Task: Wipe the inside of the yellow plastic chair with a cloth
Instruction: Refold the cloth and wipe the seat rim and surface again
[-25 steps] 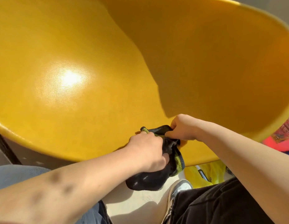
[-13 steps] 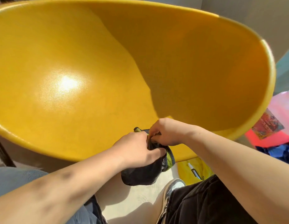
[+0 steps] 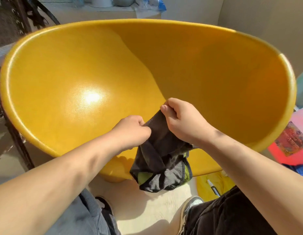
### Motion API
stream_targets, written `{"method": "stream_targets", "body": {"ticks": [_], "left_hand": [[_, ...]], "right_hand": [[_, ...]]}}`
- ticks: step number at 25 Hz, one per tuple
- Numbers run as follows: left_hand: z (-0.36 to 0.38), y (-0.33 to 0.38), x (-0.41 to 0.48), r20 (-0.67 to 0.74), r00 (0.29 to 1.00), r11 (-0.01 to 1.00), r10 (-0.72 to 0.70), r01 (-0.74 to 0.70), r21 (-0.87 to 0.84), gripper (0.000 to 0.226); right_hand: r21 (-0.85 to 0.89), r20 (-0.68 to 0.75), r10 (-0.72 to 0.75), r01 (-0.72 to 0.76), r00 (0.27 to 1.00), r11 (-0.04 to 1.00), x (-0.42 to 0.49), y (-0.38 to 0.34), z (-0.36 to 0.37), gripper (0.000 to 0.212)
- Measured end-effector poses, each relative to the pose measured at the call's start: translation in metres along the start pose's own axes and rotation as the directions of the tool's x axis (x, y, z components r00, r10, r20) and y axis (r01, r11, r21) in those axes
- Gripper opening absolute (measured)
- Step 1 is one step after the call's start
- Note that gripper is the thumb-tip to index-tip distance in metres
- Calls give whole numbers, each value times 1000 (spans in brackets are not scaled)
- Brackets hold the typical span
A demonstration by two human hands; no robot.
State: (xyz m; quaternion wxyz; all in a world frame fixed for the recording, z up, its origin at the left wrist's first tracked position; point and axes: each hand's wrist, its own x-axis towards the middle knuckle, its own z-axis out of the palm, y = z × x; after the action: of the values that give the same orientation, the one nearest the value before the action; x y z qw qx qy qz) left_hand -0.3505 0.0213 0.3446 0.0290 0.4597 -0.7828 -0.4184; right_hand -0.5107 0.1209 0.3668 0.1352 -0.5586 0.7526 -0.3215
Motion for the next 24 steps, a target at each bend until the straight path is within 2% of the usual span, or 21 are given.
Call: {"method": "stream_targets", "body": {"ticks": [1, 3, 5, 7, 9, 11, 13, 14, 15, 17, 18, 20, 21, 22, 24], "left_hand": [[-10, 1, 4, -26, 1000, 1000, 10, -10, -10, 15], [-33, 15, 16, -191, 979, 997, 74, -78, -14, 23], [-58, 37, 30, -369, 913, 985, 173, -156, 74, 26], [-79, 54, 41, -476, 809, 932, 344, -232, 280, 29], [-99, 62, 45, -487, 680, 806, 548, -275, 524, 27], [-121, 63, 43, -447, 595, 677, 668, -238, 696, 28], [-134, 57, 39, -480, 573, 674, 664, -181, 716, 36], [-133, 50, 35, -481, 598, 696, 641, -188, 693, 40], [-126, 39, 32, -448, 640, 709, 625, -225, 669, 42], [-96, 6, 22, -281, 746, 699, 603, -325, 636, 46], [-79, -13, 16, -148, 810, 692, 567, -372, 619, 47], [-47, -42, -3, 167, 897, 692, 409, -424, 584, 41], [-34, -51, -13, 298, 898, 700, 323, -438, 564, 38], [-24, -57, -20, 386, 885, 711, 262, -447, 543, 37], [-21, -60, -25, 457, 864, 727, 212, -452, 517, 40]], "right_hand": [[5, -18, 7, -7, 1000, 1000, 5, -5, -5, 38], [49, -67, 59, -56, 996, 997, 23, -8, -20, 46], [110, -40, 86, -81, 996, 991, 46, -16, -43, 57], [5, 100, 23, -24, 995, 1000, 68, -25, -70, 58], [-241, 196, -30, 78, 980, 967, 87, -31, -90, 39], [-444, 71, -154, 170, 985, 880, 98, -29, -99, 27], [-521, -74, -315, 233, 946, 821, 95, -25, -96, 24], [-497, -73, -348, 269, 934, 825, 89, -21, -90, 23], [-463, -20, -341, 294, 940, 836, 80, -14, -82, 24], [-435, 211, -246, 316, 946, 843, 57, 4, -59, 34], [-430, 352, -170, 321, 920, 844, 42, 14, -45, 31], [-449, 591, -2, 331, 806, 830, 6, 29, -15, 8], [-471, 669, 87, 329, 739, 819, -10, 33, -3, 7], [-469, 729, 153, 325, 667, 821, -23, 33, 5, 15], [-420, 800, 222, 256, 558, 871, -32, 25, 10, 16]]}}
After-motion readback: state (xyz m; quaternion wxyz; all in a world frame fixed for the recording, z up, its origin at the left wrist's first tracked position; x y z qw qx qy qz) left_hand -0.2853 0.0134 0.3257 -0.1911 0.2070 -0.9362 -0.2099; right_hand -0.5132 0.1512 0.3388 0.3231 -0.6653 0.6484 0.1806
